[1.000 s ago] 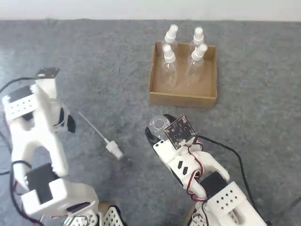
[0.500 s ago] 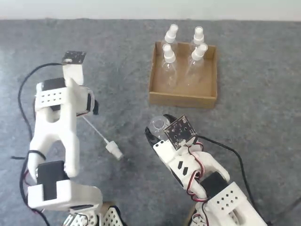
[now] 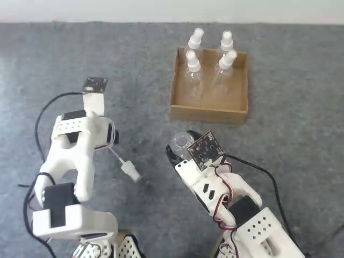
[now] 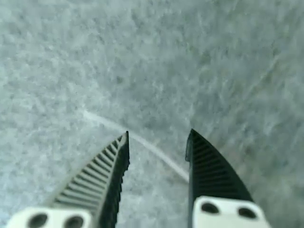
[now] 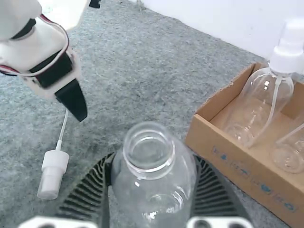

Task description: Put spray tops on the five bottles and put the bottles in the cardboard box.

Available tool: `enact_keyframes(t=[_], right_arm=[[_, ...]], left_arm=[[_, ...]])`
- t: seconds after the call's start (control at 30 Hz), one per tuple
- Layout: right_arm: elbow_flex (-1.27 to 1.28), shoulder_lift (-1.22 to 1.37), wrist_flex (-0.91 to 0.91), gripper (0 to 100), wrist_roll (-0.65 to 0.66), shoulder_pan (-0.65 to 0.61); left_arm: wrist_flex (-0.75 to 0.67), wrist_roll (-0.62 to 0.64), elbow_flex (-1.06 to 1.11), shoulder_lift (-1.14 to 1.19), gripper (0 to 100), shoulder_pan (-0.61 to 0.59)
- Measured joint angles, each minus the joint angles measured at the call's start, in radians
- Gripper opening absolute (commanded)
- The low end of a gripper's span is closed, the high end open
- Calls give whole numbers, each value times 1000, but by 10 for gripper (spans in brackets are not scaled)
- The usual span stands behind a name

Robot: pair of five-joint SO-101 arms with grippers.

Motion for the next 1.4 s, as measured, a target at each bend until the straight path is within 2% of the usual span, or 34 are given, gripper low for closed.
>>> enact_keyframes(t=[0.37,0.7,0.9,1.17,1.4], right_arm=[[0,0,0,69,0,0],[0,0,0,69,0,0],[0,0,0,69,0,0],[0,0,0,69,0,0],[0,0,0,69,0,0]], left_arm=[[226,-160,5,0,184,-89],[417,-181,5,0,184,-91],[459,-227,0,0,184,-91],[595,-235,-187,0,184,-91],[707,-328,-321,0,184,-91]])
